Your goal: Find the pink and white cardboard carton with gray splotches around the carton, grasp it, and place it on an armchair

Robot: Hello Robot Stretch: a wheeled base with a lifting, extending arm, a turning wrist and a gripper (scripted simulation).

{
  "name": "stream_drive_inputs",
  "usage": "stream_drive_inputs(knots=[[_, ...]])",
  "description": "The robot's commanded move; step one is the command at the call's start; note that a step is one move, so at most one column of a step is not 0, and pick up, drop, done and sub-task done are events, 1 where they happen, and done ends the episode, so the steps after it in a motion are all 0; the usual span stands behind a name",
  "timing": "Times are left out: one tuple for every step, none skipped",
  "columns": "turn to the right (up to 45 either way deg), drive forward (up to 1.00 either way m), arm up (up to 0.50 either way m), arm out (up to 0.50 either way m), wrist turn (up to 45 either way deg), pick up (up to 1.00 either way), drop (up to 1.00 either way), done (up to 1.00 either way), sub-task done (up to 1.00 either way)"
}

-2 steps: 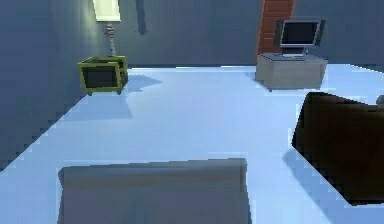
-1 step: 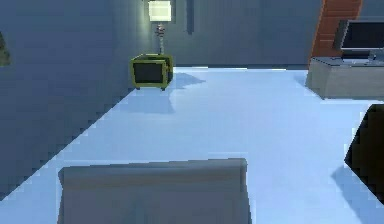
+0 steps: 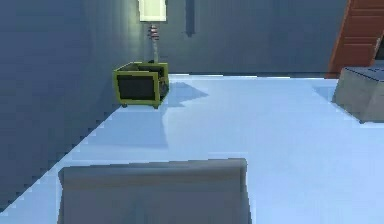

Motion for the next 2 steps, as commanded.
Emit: stream_drive_inputs(knots=[[0.0,1.0,0.0,0.0,0.0,0.0,0.0,0.0,0.0],[0.0,1.0,0.0,0.0,0.0,0.0,0.0,0.0,0.0]])
